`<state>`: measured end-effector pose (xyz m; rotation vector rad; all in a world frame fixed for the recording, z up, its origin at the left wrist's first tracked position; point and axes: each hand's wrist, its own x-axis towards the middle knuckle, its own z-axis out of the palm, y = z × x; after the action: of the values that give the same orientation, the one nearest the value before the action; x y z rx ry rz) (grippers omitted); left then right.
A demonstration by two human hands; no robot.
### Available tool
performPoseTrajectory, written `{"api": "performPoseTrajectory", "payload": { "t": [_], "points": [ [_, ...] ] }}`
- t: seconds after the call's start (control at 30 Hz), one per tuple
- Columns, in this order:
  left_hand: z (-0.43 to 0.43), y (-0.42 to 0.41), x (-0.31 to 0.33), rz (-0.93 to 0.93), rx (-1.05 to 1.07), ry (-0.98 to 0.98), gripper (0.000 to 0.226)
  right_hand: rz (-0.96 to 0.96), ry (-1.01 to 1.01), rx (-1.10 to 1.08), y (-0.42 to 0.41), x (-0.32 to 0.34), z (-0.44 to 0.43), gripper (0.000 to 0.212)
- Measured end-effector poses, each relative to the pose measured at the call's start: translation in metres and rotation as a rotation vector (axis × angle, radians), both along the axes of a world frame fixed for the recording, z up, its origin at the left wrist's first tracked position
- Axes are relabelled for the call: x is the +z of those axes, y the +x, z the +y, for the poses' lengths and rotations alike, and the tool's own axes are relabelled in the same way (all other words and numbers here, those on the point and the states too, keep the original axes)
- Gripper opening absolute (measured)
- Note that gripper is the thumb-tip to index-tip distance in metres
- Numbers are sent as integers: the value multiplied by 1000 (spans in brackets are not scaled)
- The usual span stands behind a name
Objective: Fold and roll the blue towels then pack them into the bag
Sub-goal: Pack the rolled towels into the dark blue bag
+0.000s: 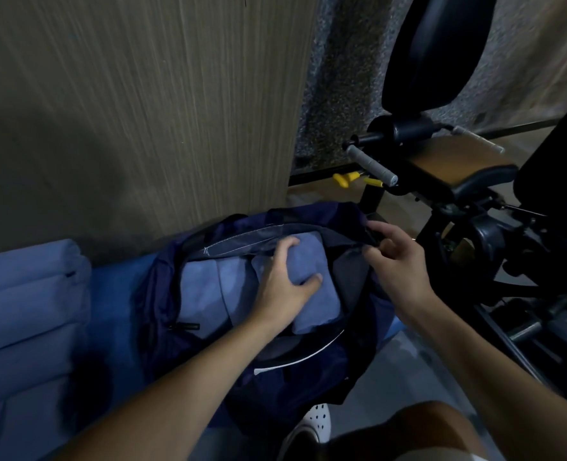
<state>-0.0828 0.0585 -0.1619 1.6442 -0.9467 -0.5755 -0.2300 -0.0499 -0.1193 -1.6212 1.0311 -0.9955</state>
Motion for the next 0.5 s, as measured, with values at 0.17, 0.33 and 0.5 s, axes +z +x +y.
{"api": "performPoseTrajectory", "payload": {
  "t": [0.17,0.33,0.5],
  "points": [
    [-1,14,-4,19,-154,92,47,42,65,59,4,0,-2,41],
    [-7,7,-13,-62,-89,122,54,-1,-26,-18,11,10,-9,23],
    [-10,7,-16,-252,-74,183,60,-78,-6,-60,1,18,1,29]
  ]
}}
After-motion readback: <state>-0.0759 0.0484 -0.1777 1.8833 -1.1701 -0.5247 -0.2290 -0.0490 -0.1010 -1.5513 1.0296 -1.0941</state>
